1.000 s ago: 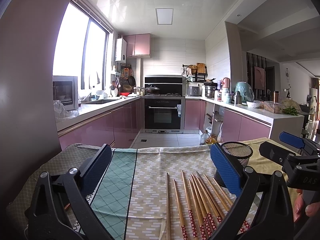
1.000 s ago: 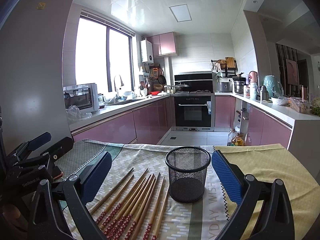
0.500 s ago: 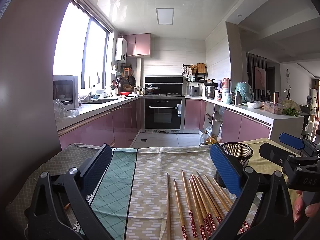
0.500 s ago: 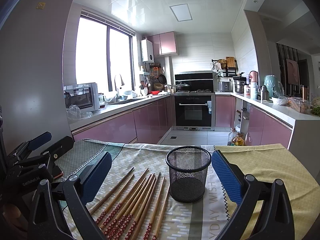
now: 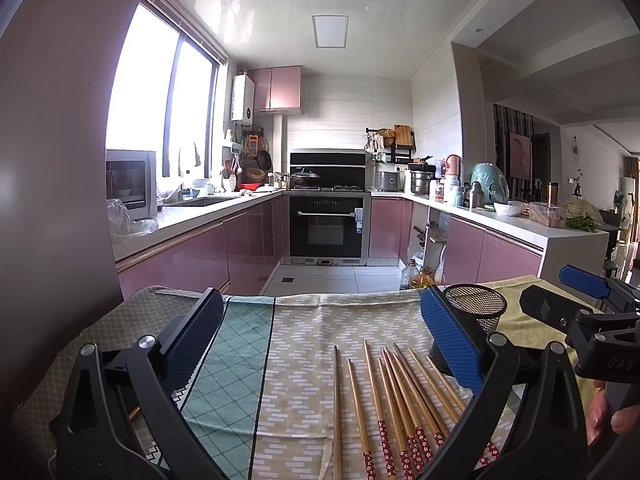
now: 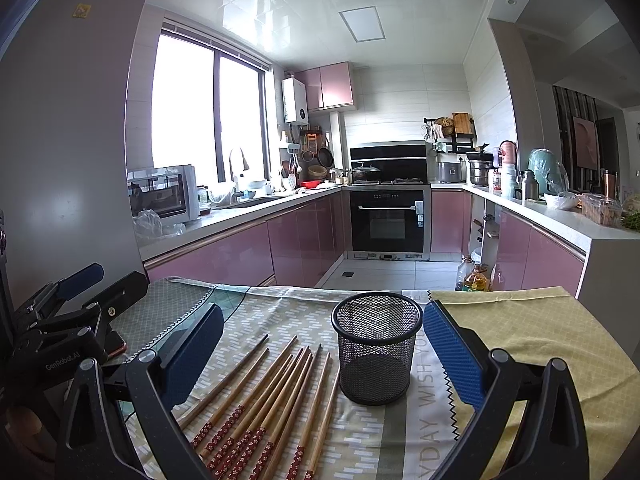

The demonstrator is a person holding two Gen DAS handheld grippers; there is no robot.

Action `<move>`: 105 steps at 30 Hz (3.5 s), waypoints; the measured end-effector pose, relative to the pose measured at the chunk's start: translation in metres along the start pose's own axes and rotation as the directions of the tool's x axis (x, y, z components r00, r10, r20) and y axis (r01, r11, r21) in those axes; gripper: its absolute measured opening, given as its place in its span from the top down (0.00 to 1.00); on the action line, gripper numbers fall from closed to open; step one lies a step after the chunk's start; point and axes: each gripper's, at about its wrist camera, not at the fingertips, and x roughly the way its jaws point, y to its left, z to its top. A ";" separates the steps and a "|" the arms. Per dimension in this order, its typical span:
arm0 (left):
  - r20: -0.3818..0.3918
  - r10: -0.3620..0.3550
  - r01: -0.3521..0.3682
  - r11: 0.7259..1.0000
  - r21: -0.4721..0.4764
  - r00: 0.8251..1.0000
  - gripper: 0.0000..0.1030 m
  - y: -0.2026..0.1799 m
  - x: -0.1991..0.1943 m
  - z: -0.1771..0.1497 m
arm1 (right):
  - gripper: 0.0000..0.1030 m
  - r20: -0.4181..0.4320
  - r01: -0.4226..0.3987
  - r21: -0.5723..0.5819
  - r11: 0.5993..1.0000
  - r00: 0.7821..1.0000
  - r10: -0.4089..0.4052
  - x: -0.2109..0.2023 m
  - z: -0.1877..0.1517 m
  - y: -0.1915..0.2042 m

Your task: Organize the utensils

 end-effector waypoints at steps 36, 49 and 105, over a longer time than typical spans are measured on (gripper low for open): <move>-0.307 0.004 0.014 0.998 0.057 0.952 0.06 0.019 0.058 -0.028 | 0.22 -0.418 -0.039 0.008 0.999 0.907 0.039 0.063 -0.038 -0.015; -0.578 -0.108 0.170 0.984 0.053 0.809 0.34 0.014 0.120 -0.072 | 0.63 -0.600 -0.048 0.010 0.999 0.799 0.044 0.103 -0.064 -0.015; -0.196 -0.560 0.532 0.828 -0.178 0.805 0.93 -0.048 0.116 0.126 | 0.95 -0.108 -0.277 0.114 0.954 0.951 0.289 0.032 0.133 -0.085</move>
